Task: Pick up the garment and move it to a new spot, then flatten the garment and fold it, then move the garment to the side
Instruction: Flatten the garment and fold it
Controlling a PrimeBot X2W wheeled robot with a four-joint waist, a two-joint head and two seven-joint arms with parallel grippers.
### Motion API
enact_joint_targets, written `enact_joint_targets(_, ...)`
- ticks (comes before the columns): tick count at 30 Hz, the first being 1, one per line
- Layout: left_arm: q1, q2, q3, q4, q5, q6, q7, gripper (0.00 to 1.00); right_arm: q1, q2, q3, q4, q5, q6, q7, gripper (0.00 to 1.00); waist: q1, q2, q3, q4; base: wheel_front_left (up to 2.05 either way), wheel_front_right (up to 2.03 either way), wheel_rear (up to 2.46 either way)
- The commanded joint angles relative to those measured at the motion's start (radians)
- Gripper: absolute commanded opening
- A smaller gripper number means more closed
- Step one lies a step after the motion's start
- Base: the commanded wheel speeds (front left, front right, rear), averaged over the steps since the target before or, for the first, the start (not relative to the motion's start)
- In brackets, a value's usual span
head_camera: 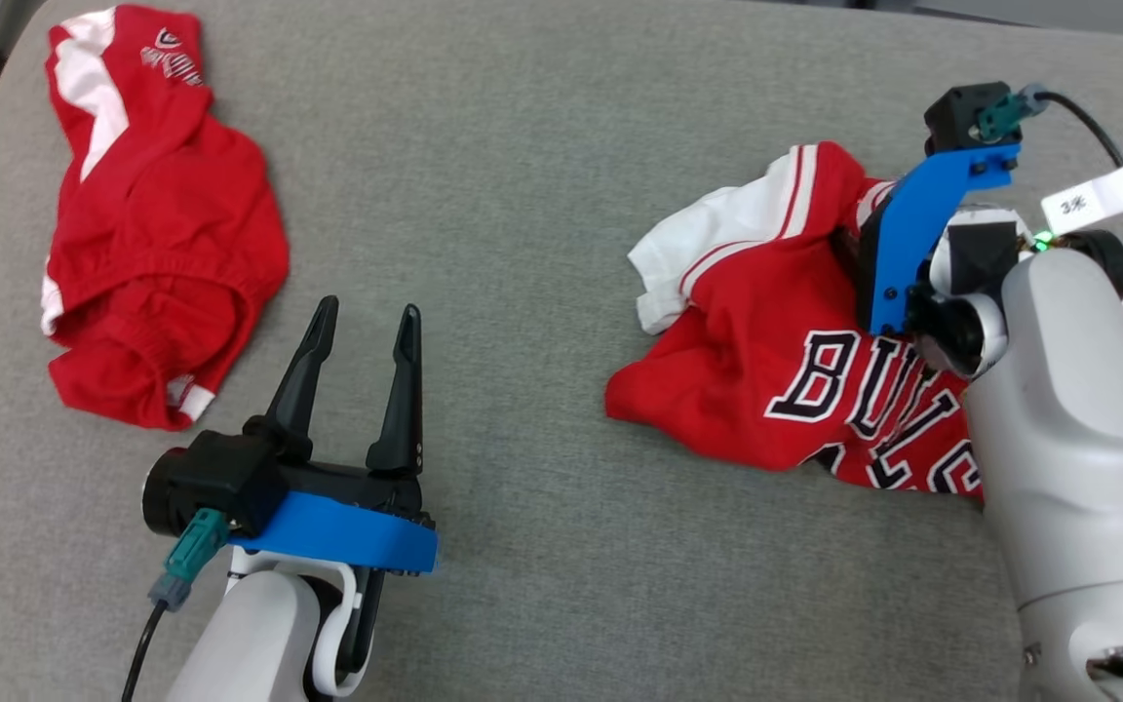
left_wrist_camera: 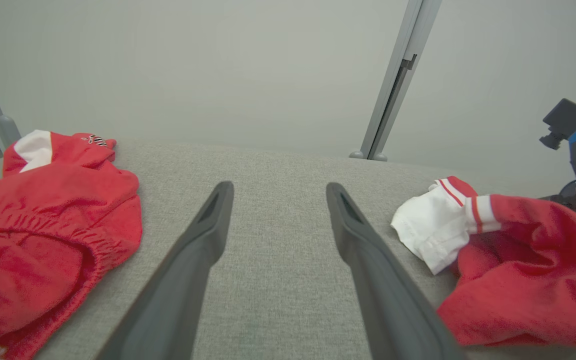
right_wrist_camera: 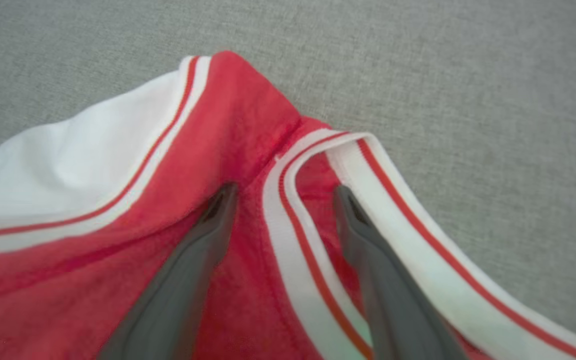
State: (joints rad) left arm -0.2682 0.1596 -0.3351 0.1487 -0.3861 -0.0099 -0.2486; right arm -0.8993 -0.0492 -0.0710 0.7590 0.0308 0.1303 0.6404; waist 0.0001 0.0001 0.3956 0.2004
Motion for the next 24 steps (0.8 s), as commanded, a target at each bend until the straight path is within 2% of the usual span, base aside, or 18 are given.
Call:
enact_joint_targets(1, -0.021, 0.001, 0.002, 0.002, 0.005, -0.004, -0.003, 1.0, -0.011, -0.004, 0.0, 0.014, -0.001, 0.001, 0.005, 1.0, -0.0001, -0.0001, 0.024, 0.025, 0.0, 0.0, 0.0)
enact_joint_targets(2, -0.023, -0.001, 0.001, 0.009, 0.006, -0.006, -0.006, 1.0, -0.013, -0.001, 0.003, 0.035, 0.002, 0.001, 0.003, 0.31, -0.0001, -0.0001, 0.024, 0.028, 0.0, 0.0, 0.0)
enact_joint_targets(3, -0.025, -0.003, 0.002, 0.015, 0.007, -0.007, -0.008, 1.0, -0.015, 0.002, 0.012, 0.049, 0.006, 0.001, -0.008, 0.0, -0.0001, -0.0001, 0.023, 0.03, 0.0, 0.0, 0.0)
enact_joint_targets(6, -0.031, -0.002, 0.009, 0.028, 0.009, -0.012, -0.012, 1.0, -0.036, -0.001, 0.022, 0.066, 0.012, 0.001, -0.065, 0.0, -0.0001, -0.0001, 0.015, 0.028, 0.0, 0.0, 0.0)
enact_joint_targets(11, -0.028, 0.006, 0.024, 0.034, 0.011, -0.015, -0.015, 1.0, -0.091, -0.036, -0.016, 0.061, -0.001, 0.001, -0.223, 0.0, -0.0001, -0.0001, -0.002, 0.006, 0.0, 0.0, 0.0)
enact_joint_targets(16, -0.018, 0.012, 0.035, 0.033, 0.015, -0.016, -0.017, 1.0, -0.122, -0.084, -0.12, 0.076, -0.055, 0.001, -0.365, 0.0, -0.0001, -0.0001, -0.02, -0.021, 0.0, 0.0, 0.0)
enact_joint_targets(20, -0.008, 0.015, 0.043, 0.035, 0.017, -0.019, -0.017, 1.0, -0.124, -0.108, -0.189, 0.11, -0.103, 0.001, -0.403, 0.0, -0.0001, -0.0001, -0.032, -0.041, 0.0, 0.0, 0.0)
enact_joint_targets(21, -0.005, 0.015, 0.043, 0.035, 0.018, -0.021, -0.017, 1.0, -0.122, -0.108, -0.198, 0.119, -0.109, 0.001, -0.407, 0.13, -0.0001, -0.0001, -0.035, -0.046, 0.0, 0.0, 0.0)
enact_joint_targets(22, -0.002, 0.016, 0.045, 0.037, 0.018, -0.022, -0.017, 1.0, -0.118, -0.103, -0.208, 0.132, -0.11, 0.001, -0.41, 0.96, -0.0001, -0.0001, -0.038, -0.051, 0.0, 0.0, 0.0)
enact_joint_targets(24, 0.0, 0.016, 0.046, 0.04, 0.019, -0.023, -0.017, 1.0, -0.111, -0.092, -0.209, 0.155, -0.103, 0.001, -0.419, 1.0, -0.0001, -0.0001, -0.044, -0.06, 0.0, 0.0, 0.0)
